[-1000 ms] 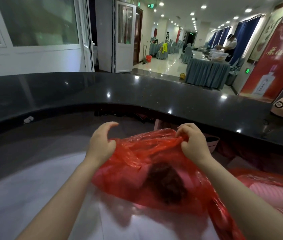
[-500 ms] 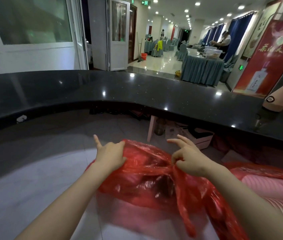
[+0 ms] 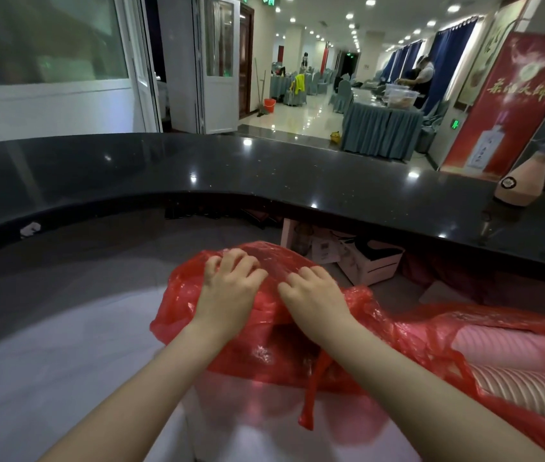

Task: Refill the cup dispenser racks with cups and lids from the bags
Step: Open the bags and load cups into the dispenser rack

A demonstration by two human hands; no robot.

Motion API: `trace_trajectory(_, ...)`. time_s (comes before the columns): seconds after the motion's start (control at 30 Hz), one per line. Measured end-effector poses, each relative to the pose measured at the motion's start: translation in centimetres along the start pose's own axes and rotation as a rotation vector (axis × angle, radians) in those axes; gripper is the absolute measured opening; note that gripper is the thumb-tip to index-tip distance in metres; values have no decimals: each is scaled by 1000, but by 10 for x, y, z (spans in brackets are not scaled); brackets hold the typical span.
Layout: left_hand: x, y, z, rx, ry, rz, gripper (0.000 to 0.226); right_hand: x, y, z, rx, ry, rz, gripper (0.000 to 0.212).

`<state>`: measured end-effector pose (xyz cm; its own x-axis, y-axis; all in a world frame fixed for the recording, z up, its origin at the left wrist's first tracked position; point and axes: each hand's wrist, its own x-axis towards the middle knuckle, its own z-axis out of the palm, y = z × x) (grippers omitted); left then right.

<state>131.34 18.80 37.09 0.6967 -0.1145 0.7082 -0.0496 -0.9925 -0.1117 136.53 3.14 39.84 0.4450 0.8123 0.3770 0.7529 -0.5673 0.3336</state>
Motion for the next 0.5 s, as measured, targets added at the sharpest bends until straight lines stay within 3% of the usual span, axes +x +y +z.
trace_trajectory(0.03, -1, -3, 3, -53, -25, 112, 20, 0, 8, 3, 14, -142, 38, 14)
trace_trajectory(0.1, -1, -12, 6, -99, -360, 242, 26, -7, 23, 12, 38, -282, 77, 22)
trace_trajectory(0.17, 1, -20, 8, 10, -705, 127, 25, -15, 29, 17, 8, -326, 67, 30)
trace_trajectory(0.23, 2, -26, 10, 111, -774, 2, 43, -25, 31, 21, -32, -345, 5, 26)
trace_trajectory(0.33, -3, -39, 14, 187, -806, -50, 68, -43, 45, 21, -73, -416, -10, 18)
trace_trajectory(0.4, -9, -55, 13, 239, -891, -83, 98, -59, 60, 20, -125, -474, 4, 42)
trace_trajectory(0.5, -12, -75, 15, 305, -967, -56, 111, -74, 78, 23, -117, -518, -30, 76)
